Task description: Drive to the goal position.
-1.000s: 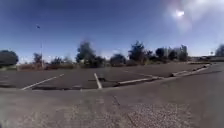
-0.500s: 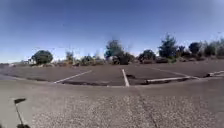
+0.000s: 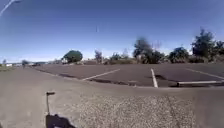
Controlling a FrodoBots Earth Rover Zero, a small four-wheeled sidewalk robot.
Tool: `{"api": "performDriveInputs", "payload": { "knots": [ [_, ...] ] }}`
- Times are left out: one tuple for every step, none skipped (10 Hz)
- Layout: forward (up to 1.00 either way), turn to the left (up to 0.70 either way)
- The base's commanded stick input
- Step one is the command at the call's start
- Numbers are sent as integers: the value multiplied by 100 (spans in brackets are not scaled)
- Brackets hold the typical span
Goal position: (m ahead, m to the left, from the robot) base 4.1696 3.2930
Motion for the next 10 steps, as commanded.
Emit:
{"api": "performDriveInputs", "payload": {
  "knots": [
    [0, 5],
    [0, 5],
    [0, 5],
    [0, 5],
    [0, 5],
    [0, 5],
    [0, 5],
    [0, 5],
    [0, 5],
    [0, 5]
  ]
}}
